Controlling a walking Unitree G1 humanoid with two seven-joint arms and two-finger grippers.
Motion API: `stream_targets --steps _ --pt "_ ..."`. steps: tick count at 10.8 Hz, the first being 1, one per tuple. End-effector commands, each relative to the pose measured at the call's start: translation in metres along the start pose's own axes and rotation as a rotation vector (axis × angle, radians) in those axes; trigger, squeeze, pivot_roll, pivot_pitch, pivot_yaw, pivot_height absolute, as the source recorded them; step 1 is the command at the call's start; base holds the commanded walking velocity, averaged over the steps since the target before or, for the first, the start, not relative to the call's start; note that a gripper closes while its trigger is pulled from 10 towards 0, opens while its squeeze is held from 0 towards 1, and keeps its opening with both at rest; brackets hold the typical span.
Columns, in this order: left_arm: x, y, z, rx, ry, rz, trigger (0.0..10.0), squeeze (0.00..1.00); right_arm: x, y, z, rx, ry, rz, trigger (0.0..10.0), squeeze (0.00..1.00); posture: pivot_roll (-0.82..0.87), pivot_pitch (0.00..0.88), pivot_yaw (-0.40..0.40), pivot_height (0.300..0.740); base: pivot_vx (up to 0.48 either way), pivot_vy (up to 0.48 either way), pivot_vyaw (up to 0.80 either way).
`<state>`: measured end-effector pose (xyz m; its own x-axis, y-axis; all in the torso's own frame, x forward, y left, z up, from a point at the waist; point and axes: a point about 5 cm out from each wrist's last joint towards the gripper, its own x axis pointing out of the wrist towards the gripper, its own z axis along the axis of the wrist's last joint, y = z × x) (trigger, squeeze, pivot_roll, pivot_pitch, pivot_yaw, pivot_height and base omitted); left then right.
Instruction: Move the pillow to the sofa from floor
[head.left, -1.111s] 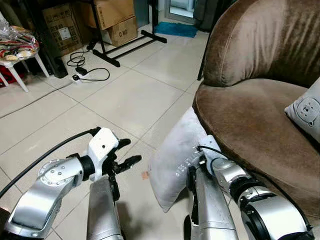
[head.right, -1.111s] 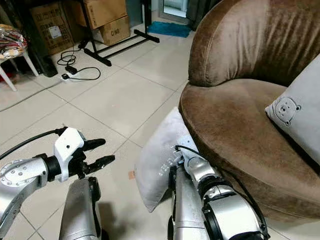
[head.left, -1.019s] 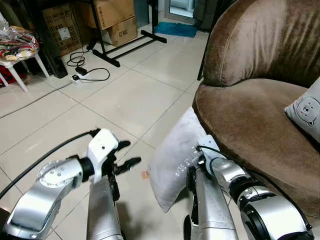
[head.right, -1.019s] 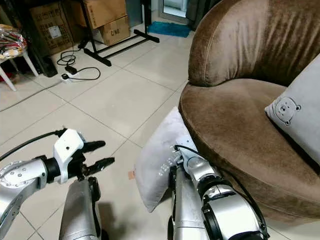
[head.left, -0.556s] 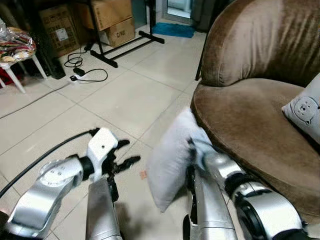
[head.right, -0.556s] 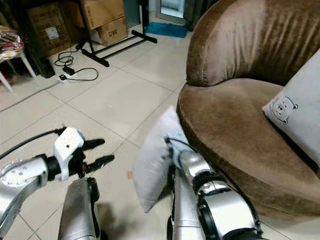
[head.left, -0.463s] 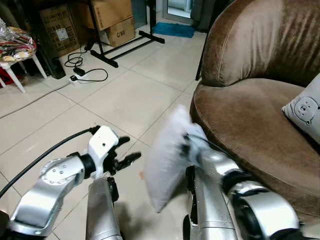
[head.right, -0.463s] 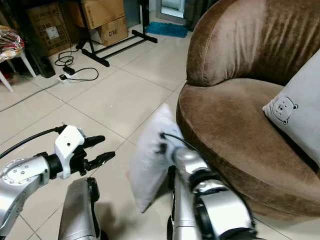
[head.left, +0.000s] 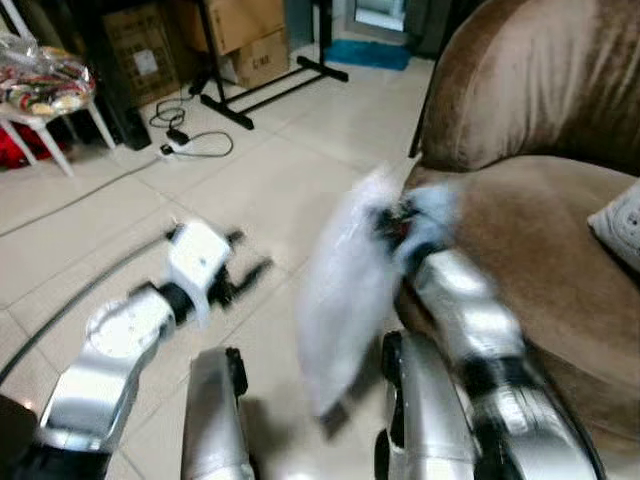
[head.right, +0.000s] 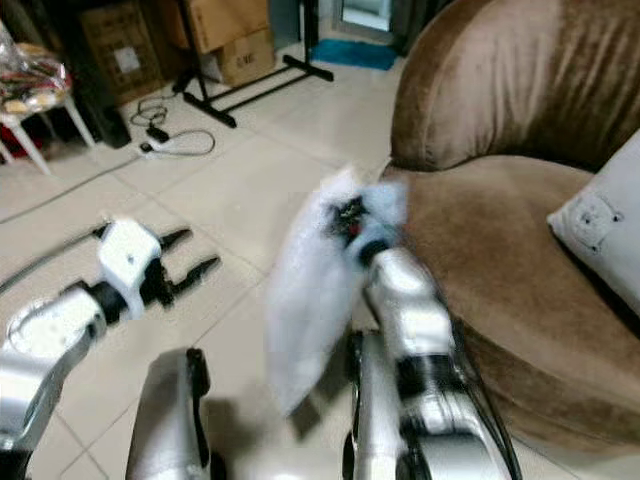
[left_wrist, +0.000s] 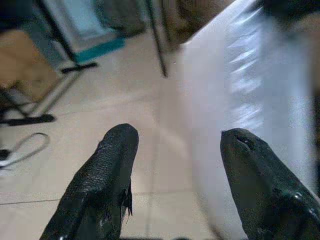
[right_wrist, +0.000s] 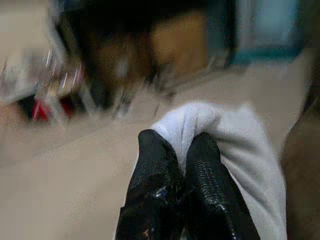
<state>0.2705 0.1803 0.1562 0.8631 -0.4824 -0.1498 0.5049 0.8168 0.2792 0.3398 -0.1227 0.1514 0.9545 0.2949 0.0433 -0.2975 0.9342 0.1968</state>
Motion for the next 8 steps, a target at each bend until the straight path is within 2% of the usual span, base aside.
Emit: stream_targets --steps 1,2,4,5,7,8 --pt "0.000 0.007 0.005 0.002 -0.017 0.043 10.0 0.00 0.000 0.006 0.043 0.000 -0.174 0.004 10.0 0.00 -0.08 0.000 0.056 0.448 0.000 0.000 0.00" --pt "0.005 0.012 0.016 -0.005 -0.070 0.070 10.0 0.00 -0.012 0.002 0.083 0.027 -0.276 -0.018 10.0 0.00 -0.10 0.000 0.067 0.468 0.000 0.000 0.00" --pt "0.015 0.011 0.023 -0.001 -0.107 0.063 10.0 0.00 -0.028 -0.028 0.138 -0.082 -0.373 -0.066 10.0 0.00 -0.12 0.000 0.074 0.493 0.000 0.000 0.00" --pt "0.017 0.013 0.029 0.004 -0.124 0.067 10.0 0.00 -0.040 -0.045 0.180 -0.154 -0.455 -0.126 10.0 0.00 -0.11 0.000 0.063 0.513 0.000 0.000 0.00" --pt "0.014 0.017 0.031 0.010 -0.135 0.080 10.0 0.00 -0.050 -0.065 0.218 -0.219 -0.526 -0.220 10.0 0.00 -0.10 0.000 0.051 0.538 0.000 0.000 0.00" --pt "0.014 0.018 0.031 0.018 -0.136 0.086 10.0 0.00 -0.049 -0.070 0.221 -0.240 -0.521 -0.227 10.0 0.00 -0.10 0.000 0.049 0.548 0.000 0.000 0.00"
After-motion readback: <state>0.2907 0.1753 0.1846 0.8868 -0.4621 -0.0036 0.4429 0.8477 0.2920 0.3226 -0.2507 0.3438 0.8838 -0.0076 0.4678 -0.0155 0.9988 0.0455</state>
